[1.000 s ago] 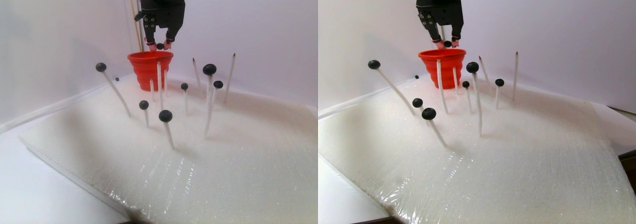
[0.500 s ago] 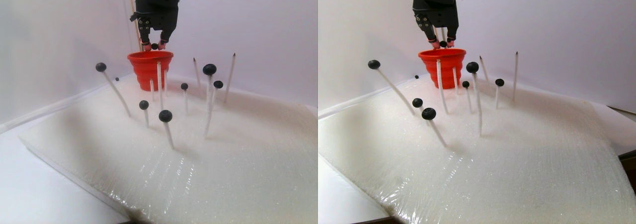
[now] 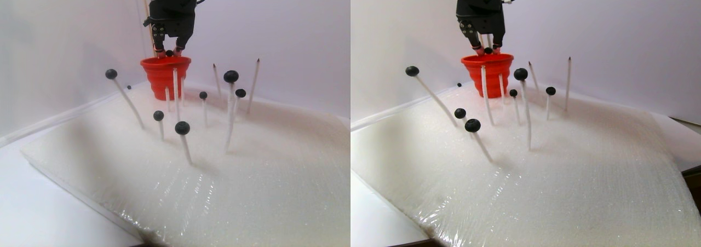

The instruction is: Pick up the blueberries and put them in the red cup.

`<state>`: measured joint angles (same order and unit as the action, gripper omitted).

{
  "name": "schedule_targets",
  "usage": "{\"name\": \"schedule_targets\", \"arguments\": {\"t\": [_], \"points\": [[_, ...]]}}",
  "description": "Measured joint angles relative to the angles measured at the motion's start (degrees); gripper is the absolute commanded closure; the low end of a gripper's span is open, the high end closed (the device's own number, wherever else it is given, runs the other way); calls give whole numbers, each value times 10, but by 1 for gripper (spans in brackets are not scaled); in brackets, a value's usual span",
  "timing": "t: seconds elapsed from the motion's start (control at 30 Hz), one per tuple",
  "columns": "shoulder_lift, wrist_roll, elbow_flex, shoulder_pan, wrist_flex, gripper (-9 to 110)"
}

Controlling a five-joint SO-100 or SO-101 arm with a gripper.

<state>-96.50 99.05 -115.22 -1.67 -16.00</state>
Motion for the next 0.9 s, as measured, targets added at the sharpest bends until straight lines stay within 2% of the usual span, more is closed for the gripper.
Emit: {"name": "schedule_targets", "arguments": {"t": [0.6,0.9], "points": [[-3,0,-9,0,16,85],[-55,0,-31,4,42,85]]}}
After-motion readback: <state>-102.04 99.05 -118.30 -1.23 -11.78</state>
